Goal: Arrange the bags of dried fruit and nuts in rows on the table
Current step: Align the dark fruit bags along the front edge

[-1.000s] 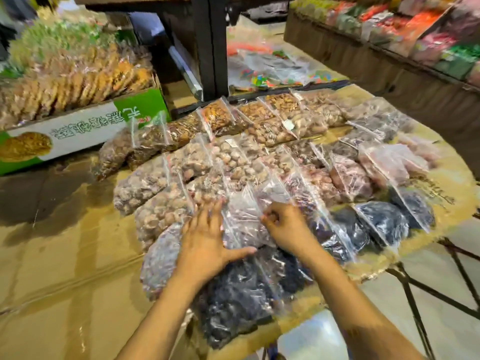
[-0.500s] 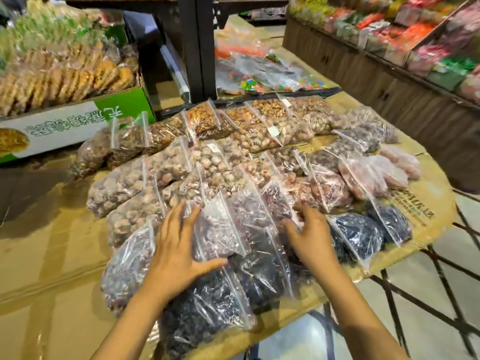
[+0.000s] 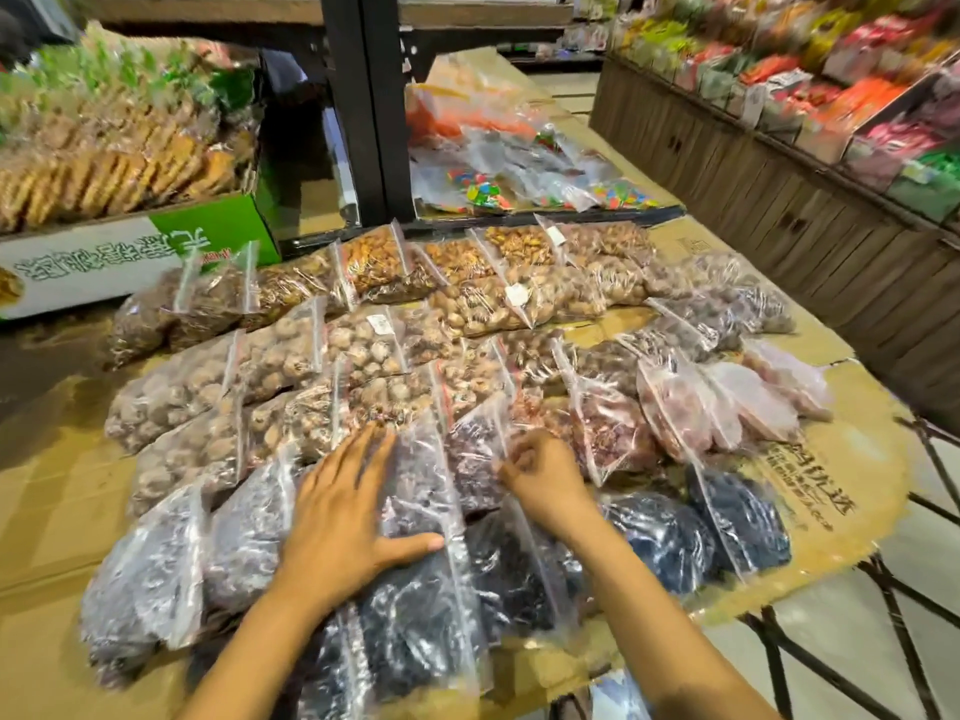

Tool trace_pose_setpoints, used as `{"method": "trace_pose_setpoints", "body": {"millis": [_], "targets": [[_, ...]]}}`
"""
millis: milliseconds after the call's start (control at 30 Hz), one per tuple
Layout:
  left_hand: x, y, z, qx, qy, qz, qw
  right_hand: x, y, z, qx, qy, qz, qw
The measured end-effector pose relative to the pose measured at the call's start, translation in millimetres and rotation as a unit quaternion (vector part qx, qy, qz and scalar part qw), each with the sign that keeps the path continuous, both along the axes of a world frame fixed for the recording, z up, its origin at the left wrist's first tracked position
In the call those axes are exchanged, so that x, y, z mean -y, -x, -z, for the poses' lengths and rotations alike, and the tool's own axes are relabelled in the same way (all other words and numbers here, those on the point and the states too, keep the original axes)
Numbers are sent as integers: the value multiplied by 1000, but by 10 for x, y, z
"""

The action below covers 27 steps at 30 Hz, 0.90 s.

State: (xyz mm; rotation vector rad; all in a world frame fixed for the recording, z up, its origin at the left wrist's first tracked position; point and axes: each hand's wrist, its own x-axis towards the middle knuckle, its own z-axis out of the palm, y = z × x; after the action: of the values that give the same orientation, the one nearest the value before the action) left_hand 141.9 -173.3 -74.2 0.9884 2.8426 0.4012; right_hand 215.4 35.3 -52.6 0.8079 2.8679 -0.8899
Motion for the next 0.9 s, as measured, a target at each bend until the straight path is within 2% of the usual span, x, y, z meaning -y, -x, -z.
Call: {"method": "trace_pose_setpoints", "body": {"millis": [100,133,233,300,367,467,567,633,700,800,900], "targets": [[-270,-59,-71,41,-26,-62,997,-185,5,37,-11,-1,-80,997],[-428,-105,-101,47,-38,-74,995,-236,-6,0,-7,38,-94,995],[-957,-307,-150,55,-57,-85,993,-544,-8,-187,-7,85,-105,991],[-1273,-435,-144,53,-53,-91,993,-877,-53,-323,-44,110,-95,988],[-1528,-517,-150,29,-32,-83,996,-1303,-156,-396,-91,92,-92,987],[-1935,-592,-214,17,-18,-47,999,-2094,-392,-372,-147,1,-34,989],[-2414,-614,-306,-9,0,11,1000,-2873,-624,-269,-110,-83,92,986],[-2742,-632,-350,-18,12,45,999,-3320,-772,-148,-48,-87,167,981],[-3070,-676,-365,-27,16,87,996,-3657,-863,11,-27,-62,208,976],[-3476,-742,-270,-33,51,147,987,-3855,-900,184,-2,-22,214,977],[-3653,-727,-100,-36,88,146,985,-3826,-931,309,7,-60,166,984]]}}
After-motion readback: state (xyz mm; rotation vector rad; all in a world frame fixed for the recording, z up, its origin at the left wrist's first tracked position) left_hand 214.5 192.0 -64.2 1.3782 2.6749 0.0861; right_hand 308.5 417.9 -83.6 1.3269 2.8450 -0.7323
